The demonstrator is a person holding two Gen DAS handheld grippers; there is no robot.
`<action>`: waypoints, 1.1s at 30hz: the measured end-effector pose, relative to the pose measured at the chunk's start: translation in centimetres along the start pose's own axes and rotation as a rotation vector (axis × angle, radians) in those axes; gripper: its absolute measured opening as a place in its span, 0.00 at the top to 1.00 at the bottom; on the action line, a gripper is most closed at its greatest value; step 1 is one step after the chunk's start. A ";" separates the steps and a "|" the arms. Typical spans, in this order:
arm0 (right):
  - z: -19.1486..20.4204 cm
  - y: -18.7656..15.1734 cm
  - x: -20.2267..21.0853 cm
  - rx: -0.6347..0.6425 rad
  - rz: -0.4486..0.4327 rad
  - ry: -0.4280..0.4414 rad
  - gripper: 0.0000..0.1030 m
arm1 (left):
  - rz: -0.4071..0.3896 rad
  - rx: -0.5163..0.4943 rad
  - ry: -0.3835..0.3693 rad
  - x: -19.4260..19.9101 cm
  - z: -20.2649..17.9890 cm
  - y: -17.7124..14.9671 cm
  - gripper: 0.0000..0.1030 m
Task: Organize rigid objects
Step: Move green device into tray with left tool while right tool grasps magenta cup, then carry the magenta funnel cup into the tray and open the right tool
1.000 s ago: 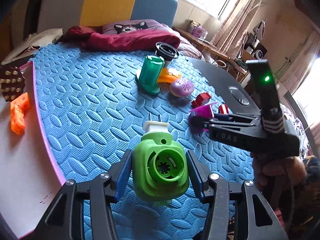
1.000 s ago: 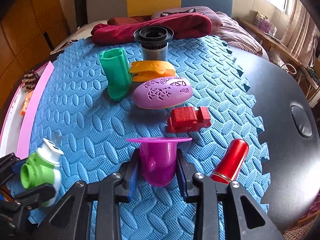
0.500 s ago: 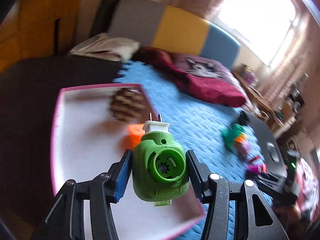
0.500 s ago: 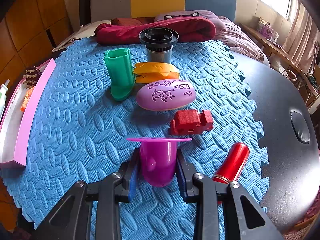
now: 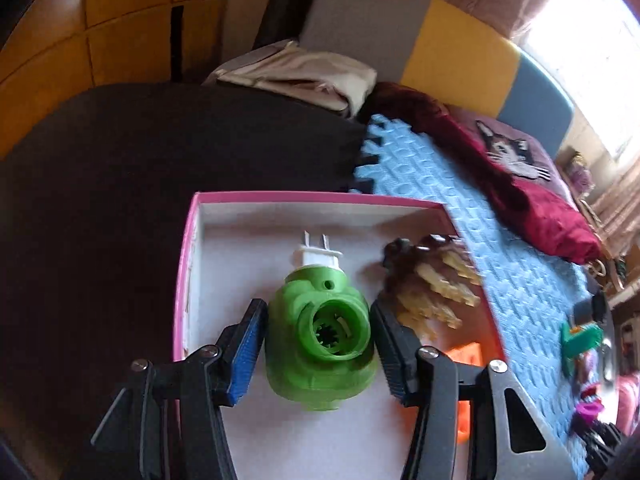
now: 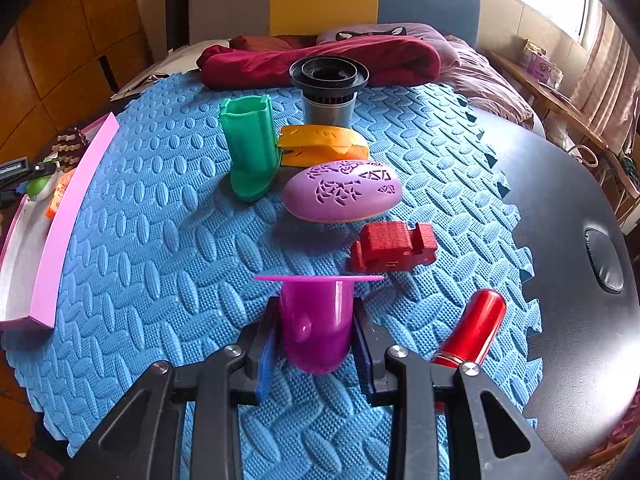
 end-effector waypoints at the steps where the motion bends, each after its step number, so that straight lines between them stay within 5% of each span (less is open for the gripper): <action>1: 0.0 0.0 0.0 0.000 0.000 0.000 0.69 | 0.009 0.000 -0.012 -0.2 0.0 -0.1 0.48; 6: 0.0 0.0 0.0 0.002 0.001 -0.001 0.69 | -0.025 0.010 0.002 1.5 0.7 -0.7 0.32; 22: 0.1 0.0 0.0 0.005 -0.002 -0.009 0.69 | -0.147 -0.070 0.028 10.4 -0.5 -8.5 0.29; 33: 0.5 -0.2 0.1 0.017 -0.007 -0.021 0.69 | -0.184 -0.096 0.044 12.7 -0.6 -9.7 0.28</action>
Point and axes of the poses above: each gripper's, at about its wrist camera, not at the fingertips, and x roughly against the way its jaws point, z to its left, y to its top, the point moved 6 cm from there along -x, roughly the way its jaws point, and after that the axes turned 11 degrees about y, right-handed, at the moved point
